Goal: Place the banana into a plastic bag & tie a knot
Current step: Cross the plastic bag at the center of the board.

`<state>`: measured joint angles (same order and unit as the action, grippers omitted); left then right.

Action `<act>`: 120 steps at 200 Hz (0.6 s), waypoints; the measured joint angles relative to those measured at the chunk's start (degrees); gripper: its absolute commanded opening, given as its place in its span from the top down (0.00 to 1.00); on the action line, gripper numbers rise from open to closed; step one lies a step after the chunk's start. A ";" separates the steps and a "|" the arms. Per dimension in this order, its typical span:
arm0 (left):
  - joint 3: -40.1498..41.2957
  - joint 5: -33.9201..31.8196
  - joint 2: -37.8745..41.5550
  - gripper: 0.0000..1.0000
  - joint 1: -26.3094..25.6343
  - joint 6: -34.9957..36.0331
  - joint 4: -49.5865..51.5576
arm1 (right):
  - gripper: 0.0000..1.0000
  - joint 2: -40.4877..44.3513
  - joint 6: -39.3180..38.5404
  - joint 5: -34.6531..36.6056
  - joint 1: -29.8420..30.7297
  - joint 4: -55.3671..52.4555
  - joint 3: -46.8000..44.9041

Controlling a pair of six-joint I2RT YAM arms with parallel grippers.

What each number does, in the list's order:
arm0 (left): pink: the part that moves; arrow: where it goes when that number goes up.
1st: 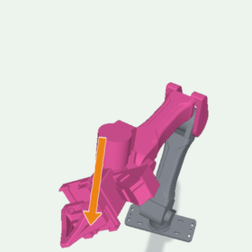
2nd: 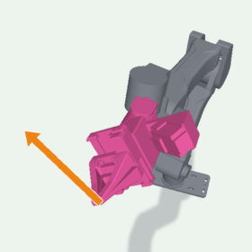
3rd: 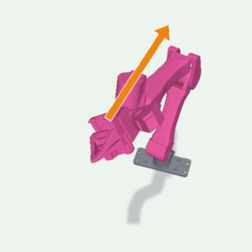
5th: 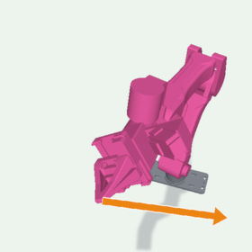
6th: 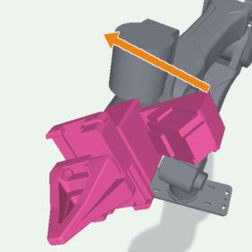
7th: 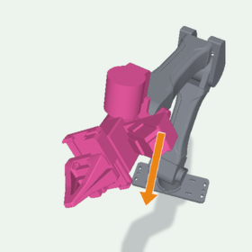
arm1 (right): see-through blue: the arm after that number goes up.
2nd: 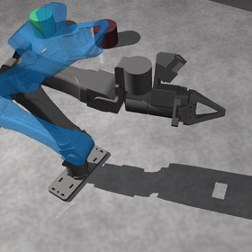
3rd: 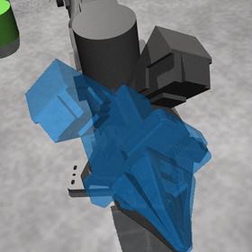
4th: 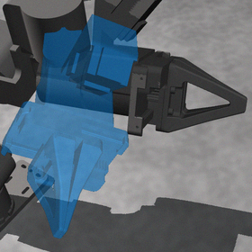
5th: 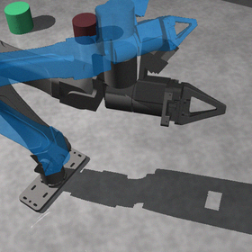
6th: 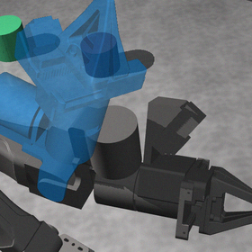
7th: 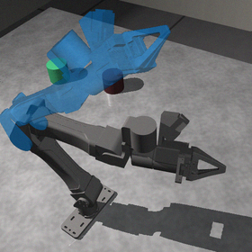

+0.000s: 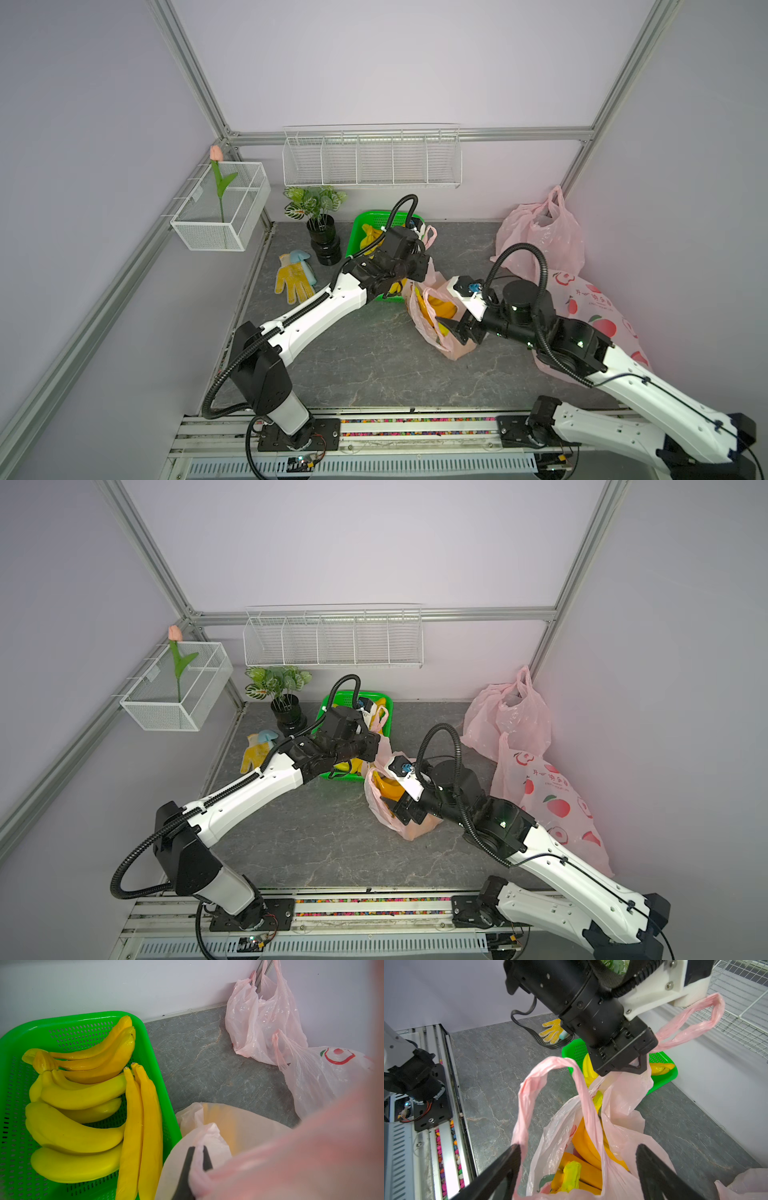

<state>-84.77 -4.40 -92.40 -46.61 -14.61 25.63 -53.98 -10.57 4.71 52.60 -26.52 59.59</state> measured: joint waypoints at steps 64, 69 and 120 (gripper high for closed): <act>0.00 0.20 0.00 1.00 0.00 0.00 -0.02 | 0.11 -1.66 0.20 -2.91 0.13 1.07 0.02; 0.00 0.22 0.00 1.00 0.00 0.00 -0.02 | 0.11 -1.51 0.22 -3.13 0.17 1.05 0.07; 0.00 0.20 0.00 1.00 0.00 0.00 -0.02 | 0.11 0.35 0.00 -1.57 0.37 -1.90 1.11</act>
<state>-84.77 -4.21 -92.40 -46.61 -14.61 25.61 -53.63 -10.57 3.14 52.97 -28.42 60.71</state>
